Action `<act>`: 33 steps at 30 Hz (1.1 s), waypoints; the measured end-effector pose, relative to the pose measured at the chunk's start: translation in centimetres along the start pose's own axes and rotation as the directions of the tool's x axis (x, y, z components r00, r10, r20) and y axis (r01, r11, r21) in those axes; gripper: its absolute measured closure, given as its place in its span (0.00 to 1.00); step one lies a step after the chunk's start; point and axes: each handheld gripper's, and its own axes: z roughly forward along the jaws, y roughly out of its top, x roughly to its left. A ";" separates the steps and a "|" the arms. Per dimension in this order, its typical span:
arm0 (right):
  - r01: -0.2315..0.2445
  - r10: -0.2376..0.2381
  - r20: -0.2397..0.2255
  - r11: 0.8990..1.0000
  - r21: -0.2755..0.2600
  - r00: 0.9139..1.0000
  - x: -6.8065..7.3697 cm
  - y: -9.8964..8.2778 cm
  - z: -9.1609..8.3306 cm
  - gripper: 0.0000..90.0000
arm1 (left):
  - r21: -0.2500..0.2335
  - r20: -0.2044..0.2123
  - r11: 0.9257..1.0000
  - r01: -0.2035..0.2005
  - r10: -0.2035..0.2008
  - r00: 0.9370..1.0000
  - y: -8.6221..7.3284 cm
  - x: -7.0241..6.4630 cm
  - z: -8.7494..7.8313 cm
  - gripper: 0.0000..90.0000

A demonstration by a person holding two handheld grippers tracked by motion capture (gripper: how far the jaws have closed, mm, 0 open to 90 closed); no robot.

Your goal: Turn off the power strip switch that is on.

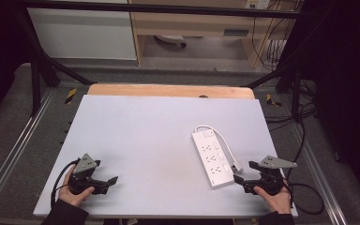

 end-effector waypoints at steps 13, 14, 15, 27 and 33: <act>-0.002 0.002 0.003 1.000 -0.018 1.000 0.2 0.6 -0.2 0.36 | -0.002 -0.001 1.000 0.001 -0.001 1.000 0.0 0.0 0.0 0.04; -0.002 0.002 0.003 1.000 -0.018 1.000 0.2 0.6 -0.2 0.36 | -0.002 -0.001 1.000 0.002 -0.002 1.000 0.0 0.0 0.0 0.04; -0.006 0.006 0.003 1.000 -0.022 1.000 0.2 0.7 -0.2 0.40 | -0.003 -0.001 1.000 0.002 -0.002 1.000 0.0 0.0 0.0 0.04; -0.024 0.024 -0.003 0.999 -0.032 1.000 0.2 1.2 -0.2 0.60 | -0.003 -0.002 1.000 0.001 -0.001 1.000 0.1 0.0 0.0 0.04; -0.030 0.030 -0.004 0.999 -0.030 1.000 0.5 1.8 0.0 0.67 | -0.005 -0.003 1.000 0.004 -0.004 1.000 0.1 0.0 0.0 0.04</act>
